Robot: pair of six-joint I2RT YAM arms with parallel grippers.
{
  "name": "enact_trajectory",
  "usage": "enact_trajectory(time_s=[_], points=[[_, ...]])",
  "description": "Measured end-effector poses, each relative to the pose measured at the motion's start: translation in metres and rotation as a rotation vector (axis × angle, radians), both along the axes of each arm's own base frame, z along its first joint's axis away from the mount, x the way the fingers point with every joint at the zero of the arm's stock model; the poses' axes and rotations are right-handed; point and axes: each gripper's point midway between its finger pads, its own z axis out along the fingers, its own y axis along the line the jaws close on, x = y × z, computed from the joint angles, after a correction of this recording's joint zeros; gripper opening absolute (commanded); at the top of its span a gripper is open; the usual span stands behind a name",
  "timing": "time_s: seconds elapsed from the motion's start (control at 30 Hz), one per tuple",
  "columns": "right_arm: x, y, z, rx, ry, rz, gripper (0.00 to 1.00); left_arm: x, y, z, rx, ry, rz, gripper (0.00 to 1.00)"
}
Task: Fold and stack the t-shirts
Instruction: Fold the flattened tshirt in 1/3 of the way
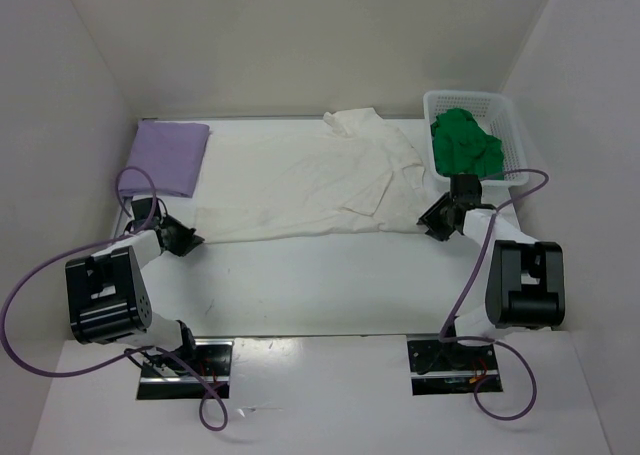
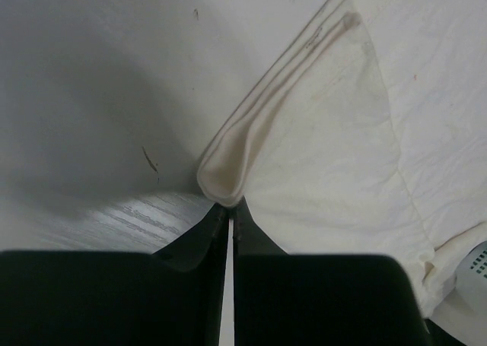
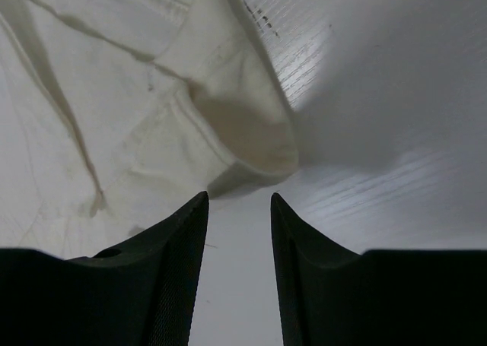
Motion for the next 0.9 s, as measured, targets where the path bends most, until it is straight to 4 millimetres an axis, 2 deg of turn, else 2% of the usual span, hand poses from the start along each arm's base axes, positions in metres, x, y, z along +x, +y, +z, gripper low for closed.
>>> enact_trajectory(time_s=[0.13,0.17,0.23,0.37,0.43,0.47,0.5,0.57,0.73,0.9], points=[[-0.004,-0.007,-0.002,-0.031,0.004,-0.034,0.44,0.0,0.0,0.0,0.0,0.001,-0.001,0.0],[-0.004,-0.008,-0.002,-0.036,0.004,-0.041,0.4,0.0,0.0,0.0,0.001,0.0,-0.001,0.0],[-0.004,-0.011,-0.004,-0.046,0.009,-0.055,0.39,0.0,0.0,0.0,0.001,0.0,-0.002,0.0],[-0.004,-0.014,-0.016,-0.051,0.04,-0.082,0.26,0.0,0.001,0.0,0.003,0.0,-0.001,0.0],[-0.005,-0.014,-0.024,-0.046,0.065,-0.099,0.23,0.0,0.001,-0.001,0.005,0.001,-0.001,0.0],[-0.002,-0.015,-0.024,-0.044,0.057,-0.104,0.19,0.0,0.001,-0.001,0.006,0.002,-0.002,0.0],[0.0,-0.016,-0.024,-0.047,0.051,-0.111,0.1,-0.001,0.001,-0.001,0.006,0.004,-0.003,0.0],[0.002,-0.016,-0.025,-0.044,0.046,-0.123,0.01,-0.002,0.001,-0.002,0.006,0.011,-0.002,0.0],[-0.002,-0.019,-0.024,-0.047,0.042,-0.151,0.0,-0.011,0.007,-0.005,0.0,0.044,0.02,0.0],[-0.037,-0.024,-0.018,-0.012,0.04,-0.193,0.0,-0.028,0.028,0.0,-0.01,0.069,0.075,0.0]])
